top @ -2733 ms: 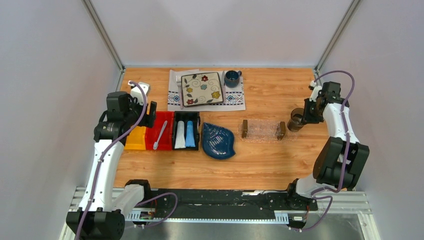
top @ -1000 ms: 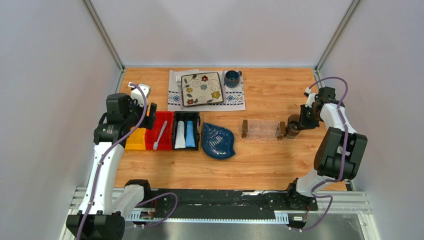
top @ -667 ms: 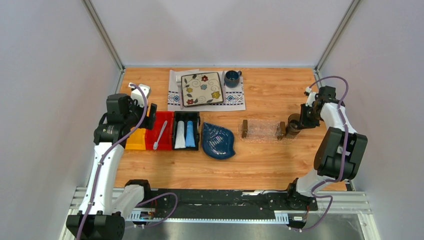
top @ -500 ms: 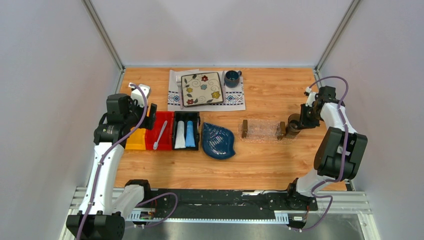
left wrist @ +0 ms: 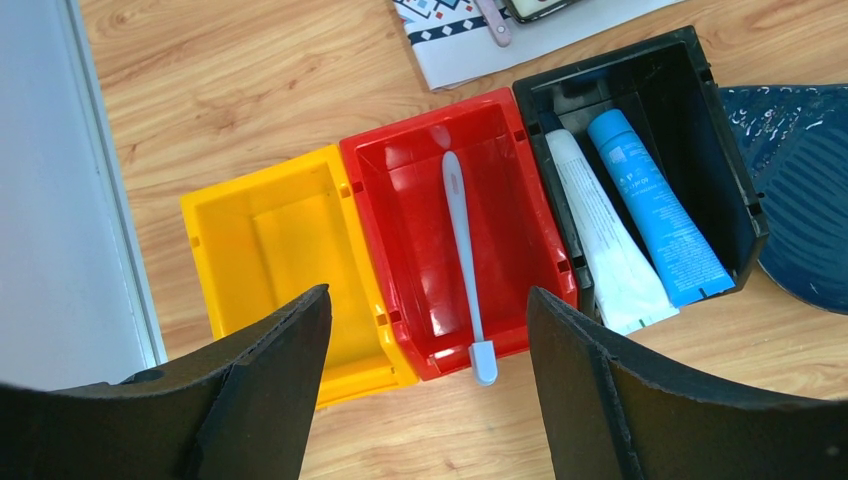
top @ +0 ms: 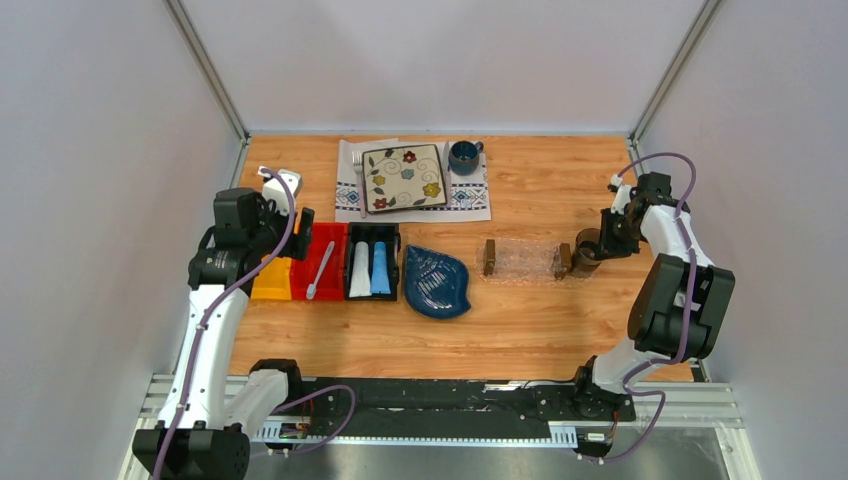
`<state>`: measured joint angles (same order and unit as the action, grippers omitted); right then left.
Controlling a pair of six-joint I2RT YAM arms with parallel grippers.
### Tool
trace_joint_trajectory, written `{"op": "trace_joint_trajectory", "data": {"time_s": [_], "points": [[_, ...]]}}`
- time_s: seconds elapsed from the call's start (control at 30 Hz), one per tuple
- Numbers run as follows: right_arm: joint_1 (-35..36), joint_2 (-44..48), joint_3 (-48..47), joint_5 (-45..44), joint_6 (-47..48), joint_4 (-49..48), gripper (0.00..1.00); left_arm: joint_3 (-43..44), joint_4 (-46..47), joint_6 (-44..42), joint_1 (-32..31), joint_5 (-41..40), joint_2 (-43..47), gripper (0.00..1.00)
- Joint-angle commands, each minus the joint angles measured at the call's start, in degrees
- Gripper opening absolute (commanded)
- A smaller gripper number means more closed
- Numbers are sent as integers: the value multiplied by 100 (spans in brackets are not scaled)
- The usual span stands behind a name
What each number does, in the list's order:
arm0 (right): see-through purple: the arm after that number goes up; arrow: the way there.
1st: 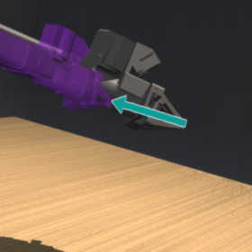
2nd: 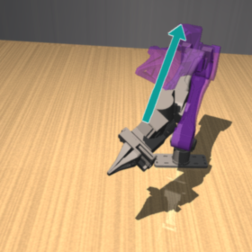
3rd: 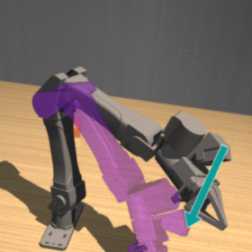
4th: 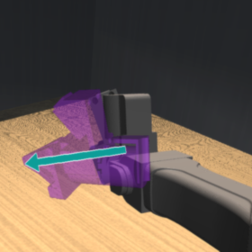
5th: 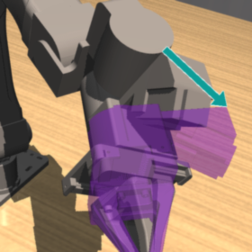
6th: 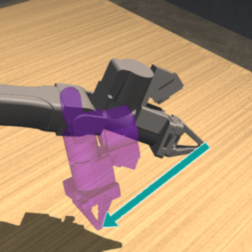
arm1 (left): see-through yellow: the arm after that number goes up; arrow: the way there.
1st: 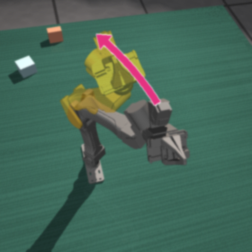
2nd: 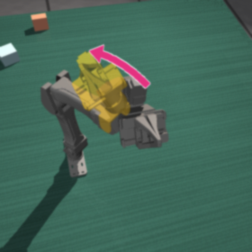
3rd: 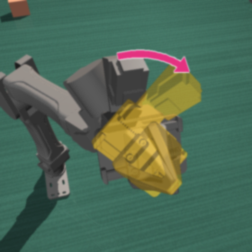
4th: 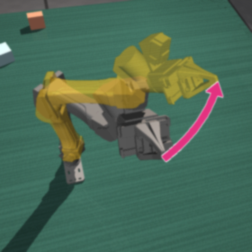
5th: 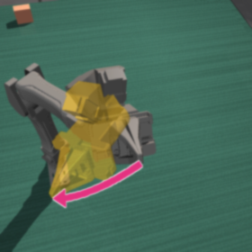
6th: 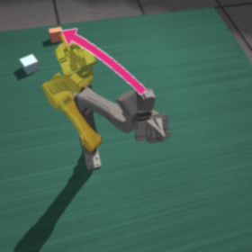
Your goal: Prepare toiletry sets of a toothbrush and toothpaste on the tray
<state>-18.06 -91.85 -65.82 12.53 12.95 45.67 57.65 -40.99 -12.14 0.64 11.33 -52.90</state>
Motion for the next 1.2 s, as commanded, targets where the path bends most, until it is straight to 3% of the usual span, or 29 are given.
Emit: {"op": "trace_joint_trajectory", "data": {"time_s": [0.0, 0.53, 1.17], "points": [[31, -8, -300, 100, 6, -111, 4, -17, 91, -87, 32, 36, 87, 79], [84, -52, -308, -32, 14, -164, 7, -26, 83, -104, 41, 36, 96, 79], [110, -8, -352, -128, 41, -32, 24, -69, 83, -104, 32, 36, 140, 79]]}}
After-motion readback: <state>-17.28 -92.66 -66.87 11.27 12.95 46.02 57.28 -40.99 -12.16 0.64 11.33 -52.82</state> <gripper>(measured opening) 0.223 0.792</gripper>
